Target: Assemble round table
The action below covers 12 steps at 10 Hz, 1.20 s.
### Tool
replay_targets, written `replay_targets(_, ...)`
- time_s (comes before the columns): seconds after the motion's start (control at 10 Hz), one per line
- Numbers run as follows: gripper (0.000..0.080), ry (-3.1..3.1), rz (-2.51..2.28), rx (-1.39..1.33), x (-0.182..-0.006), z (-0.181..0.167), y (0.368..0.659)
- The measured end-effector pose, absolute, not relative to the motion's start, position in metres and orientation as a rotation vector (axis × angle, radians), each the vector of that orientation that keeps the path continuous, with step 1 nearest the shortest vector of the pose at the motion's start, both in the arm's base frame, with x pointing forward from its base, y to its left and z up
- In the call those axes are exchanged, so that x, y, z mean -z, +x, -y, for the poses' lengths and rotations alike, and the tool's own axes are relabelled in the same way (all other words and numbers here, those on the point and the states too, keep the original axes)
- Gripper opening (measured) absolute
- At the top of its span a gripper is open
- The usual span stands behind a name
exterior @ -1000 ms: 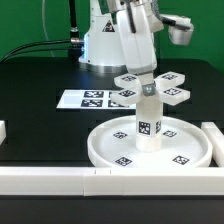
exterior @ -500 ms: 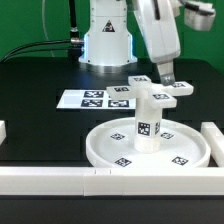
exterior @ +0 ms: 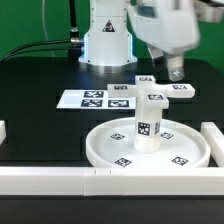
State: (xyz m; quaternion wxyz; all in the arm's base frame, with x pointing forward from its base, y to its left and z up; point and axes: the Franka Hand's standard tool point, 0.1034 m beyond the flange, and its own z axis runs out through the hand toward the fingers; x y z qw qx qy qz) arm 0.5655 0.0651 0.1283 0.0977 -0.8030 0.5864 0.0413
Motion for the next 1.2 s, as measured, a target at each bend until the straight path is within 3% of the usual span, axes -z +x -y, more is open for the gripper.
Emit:
replay_targets(0.3, 0.0649, -2.649, -1.311, -0.09, -0.136, -0.082, 0.569)
replay_targets(0.7, 0.0649, -2.829, -0.842, -0.042, -0.134, -0.079, 0.569)
replay_targets(1.2, 0.0649, -3.03, 0.23, 0.025, -0.14, -0.077, 0.579)
